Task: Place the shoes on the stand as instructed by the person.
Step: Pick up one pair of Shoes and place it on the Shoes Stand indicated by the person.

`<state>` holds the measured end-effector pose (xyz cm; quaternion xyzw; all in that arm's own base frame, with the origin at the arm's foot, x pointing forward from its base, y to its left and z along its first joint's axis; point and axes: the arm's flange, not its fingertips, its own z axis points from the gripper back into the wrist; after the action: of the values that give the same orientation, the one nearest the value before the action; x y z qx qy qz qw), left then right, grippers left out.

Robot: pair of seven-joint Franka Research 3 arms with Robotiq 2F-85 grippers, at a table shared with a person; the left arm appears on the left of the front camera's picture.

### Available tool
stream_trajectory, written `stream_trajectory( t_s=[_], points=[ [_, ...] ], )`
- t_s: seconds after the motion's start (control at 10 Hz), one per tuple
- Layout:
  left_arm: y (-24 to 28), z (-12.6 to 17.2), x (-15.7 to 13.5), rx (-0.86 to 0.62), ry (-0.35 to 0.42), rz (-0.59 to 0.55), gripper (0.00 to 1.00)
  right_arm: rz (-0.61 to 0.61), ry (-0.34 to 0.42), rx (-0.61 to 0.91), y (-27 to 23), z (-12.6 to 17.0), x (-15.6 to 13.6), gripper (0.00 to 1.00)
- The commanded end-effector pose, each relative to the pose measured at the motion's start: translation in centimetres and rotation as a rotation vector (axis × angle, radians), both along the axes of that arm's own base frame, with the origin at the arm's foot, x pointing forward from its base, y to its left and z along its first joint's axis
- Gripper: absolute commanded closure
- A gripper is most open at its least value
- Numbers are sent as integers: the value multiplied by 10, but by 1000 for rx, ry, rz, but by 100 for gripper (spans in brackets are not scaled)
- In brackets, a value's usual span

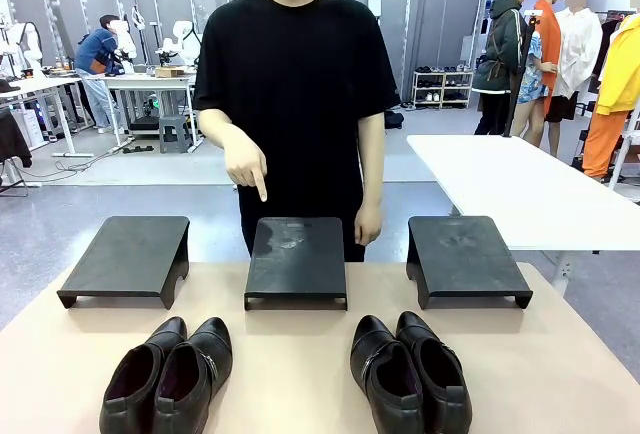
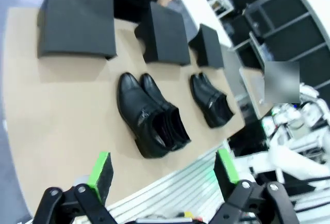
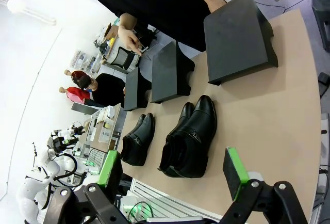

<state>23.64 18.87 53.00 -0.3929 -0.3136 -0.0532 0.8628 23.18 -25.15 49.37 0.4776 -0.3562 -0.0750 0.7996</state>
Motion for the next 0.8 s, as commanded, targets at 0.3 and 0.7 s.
stream_trajectory(
  t_s=[0.3, 0.7],
  points=[
    [-126, 46, 55, 275, 211, -156, 0, 0, -11, 11, 0, 1, -1, 0],
    [-233, 24, 67, 579, 350, -188, 0, 0, -11, 11, 0, 1, -1, 0]
  ],
)
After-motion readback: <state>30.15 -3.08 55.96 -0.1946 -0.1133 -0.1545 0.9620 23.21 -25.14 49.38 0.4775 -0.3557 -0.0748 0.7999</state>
